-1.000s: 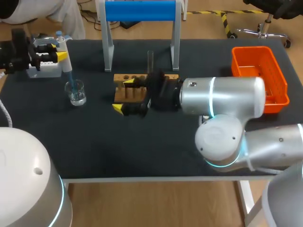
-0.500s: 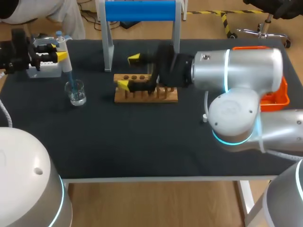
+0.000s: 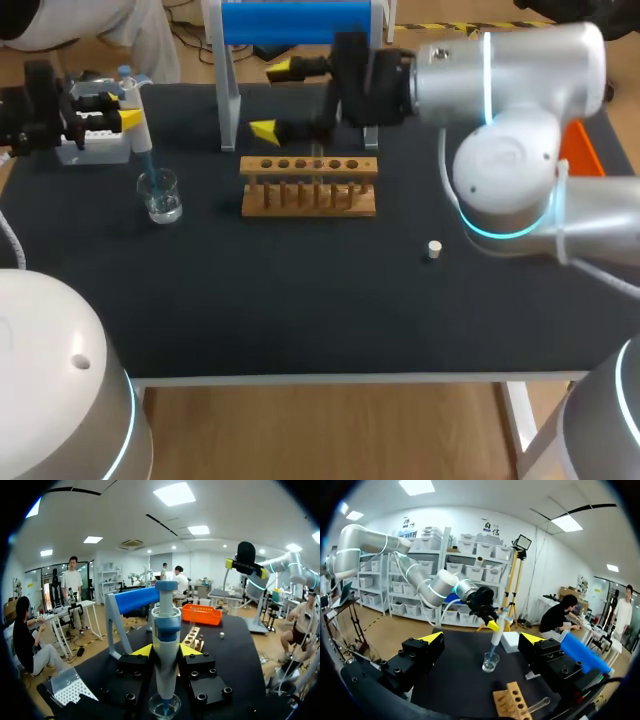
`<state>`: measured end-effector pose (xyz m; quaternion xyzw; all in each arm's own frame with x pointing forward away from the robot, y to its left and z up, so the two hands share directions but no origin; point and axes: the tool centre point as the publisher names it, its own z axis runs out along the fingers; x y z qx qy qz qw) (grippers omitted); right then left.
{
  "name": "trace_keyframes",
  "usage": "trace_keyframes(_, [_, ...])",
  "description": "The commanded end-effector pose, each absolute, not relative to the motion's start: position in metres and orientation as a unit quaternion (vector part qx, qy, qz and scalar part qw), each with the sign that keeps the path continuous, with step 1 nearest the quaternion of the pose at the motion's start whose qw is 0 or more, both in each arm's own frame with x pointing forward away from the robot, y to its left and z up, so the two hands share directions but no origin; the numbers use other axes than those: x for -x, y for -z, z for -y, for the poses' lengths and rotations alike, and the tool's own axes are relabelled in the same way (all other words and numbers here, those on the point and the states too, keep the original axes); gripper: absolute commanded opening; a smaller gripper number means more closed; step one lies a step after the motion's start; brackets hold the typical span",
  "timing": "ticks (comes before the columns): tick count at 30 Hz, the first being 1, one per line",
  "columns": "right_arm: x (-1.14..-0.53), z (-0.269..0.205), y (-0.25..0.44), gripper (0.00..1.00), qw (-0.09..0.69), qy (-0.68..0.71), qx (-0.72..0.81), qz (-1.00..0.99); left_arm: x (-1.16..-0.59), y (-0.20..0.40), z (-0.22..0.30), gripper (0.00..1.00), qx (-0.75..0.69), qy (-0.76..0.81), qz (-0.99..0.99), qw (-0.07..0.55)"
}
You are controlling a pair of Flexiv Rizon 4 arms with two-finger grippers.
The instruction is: Invert the test tube, pick up the pipette, mount the tip to pipette, aspirate from beaker and dispense into the tube, eject the tip, return the pipette, and cap with the stopper.
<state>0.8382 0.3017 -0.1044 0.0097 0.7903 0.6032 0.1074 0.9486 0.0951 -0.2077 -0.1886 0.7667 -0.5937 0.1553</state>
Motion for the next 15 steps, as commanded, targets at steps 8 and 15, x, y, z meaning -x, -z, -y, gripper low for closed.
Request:
trace_keyframes(8, [-0.88,-0.349,0.089,1.0,0.07,-0.576,0.06,-0.812,-0.948,0.207,-0.095,0.0,0.189,0.593,-0.767,0.156])
trace_keyframes(15, [-0.903,-0.375,0.091,1.0,0.051,-0.571,0.082,-0.815,-0.948,0.207,-0.095,0.0,0.189,0.593,-0.767,0.156])
